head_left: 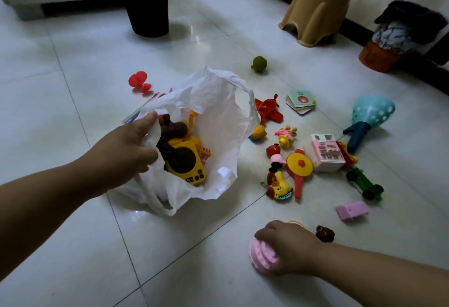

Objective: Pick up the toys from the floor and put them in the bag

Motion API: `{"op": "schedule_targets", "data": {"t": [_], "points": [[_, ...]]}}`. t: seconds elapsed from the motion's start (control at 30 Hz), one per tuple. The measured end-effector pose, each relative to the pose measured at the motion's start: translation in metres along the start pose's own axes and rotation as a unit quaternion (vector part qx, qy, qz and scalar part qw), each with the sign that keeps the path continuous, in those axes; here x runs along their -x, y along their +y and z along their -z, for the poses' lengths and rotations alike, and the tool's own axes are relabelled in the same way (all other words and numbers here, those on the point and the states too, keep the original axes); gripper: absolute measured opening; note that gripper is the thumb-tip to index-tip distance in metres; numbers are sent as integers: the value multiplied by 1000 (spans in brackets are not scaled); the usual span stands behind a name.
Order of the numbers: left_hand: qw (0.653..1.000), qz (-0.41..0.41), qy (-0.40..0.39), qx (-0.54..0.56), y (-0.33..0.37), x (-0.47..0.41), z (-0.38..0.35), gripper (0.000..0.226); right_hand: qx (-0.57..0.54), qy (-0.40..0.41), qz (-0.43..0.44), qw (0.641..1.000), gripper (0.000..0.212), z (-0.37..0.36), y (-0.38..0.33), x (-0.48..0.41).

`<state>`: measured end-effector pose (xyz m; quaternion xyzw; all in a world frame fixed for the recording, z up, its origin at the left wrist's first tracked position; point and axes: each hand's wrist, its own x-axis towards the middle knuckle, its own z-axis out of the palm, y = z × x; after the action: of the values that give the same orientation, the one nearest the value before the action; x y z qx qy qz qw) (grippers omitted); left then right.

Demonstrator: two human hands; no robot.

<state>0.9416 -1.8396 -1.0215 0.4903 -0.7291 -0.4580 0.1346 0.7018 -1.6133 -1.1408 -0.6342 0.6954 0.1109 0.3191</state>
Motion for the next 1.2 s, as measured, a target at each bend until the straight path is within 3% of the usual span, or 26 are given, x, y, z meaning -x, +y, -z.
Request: {"op": "schedule_targets", "data": {"t": [0.1, 0.17, 0.27, 0.33, 0.4, 0.43, 0.5, 0.63, 0.73, 0.8, 0.83, 0.9, 0.97, 1.2], "points": [[1000, 8, 15, -5, -1, 1, 6, 79, -164, 64, -5, 984, 73, 48, -22, -8], [1000, 13, 21, -2, -2, 2, 9, 80, -295, 137, -7, 945, 72, 84, -41, -20], [999, 19, 25, 12, -3, 6, 13, 81, -497, 225, -47, 837, 54, 122, -69, -54], [999, 26, 22, 13, -2, 9, 14, 81, -612, 215, -118, 752, 47, 133, -85, -87], [999, 30, 22, 20, -1, 11, 13, 80, -692, 198, -142, 680, 61, 138, -97, -113], [999, 31, 25, 22, 0, 12, 13, 80, -704, 197, -137, 669, 75, 137, -98, -125], [999, 29, 28, 18, 2, 14, 13, 80, -680, 204, -113, 695, 84, 134, -98, -130], [999, 20, 37, 6, 4, 14, 8, 78, -507, 262, -95, 815, 35, 110, -55, -107], [999, 14, 32, -8, 3, 12, 4, 78, -266, 297, -109, 911, 23, 70, -4, -66], [1000, 8, 27, -13, 1, 9, 1, 78, -105, 232, -125, 959, 29, 41, 30, -36], [1000, 4, 29, -10, 0, 8, 0, 77, -39, 164, -131, 977, 42, 26, 43, -23], [1000, -4, 26, -3, -2, 6, -2, 78, 70, 3, -130, 989, 76, -1, 59, -6], [1000, -7, 21, 1, -3, 3, -6, 80, 109, -83, -129, 982, 91, -21, 56, -1], [999, -13, 30, -13, -8, -6, -12, 83, 11, 12, -106, 994, 72, -29, 40, -6]]}}
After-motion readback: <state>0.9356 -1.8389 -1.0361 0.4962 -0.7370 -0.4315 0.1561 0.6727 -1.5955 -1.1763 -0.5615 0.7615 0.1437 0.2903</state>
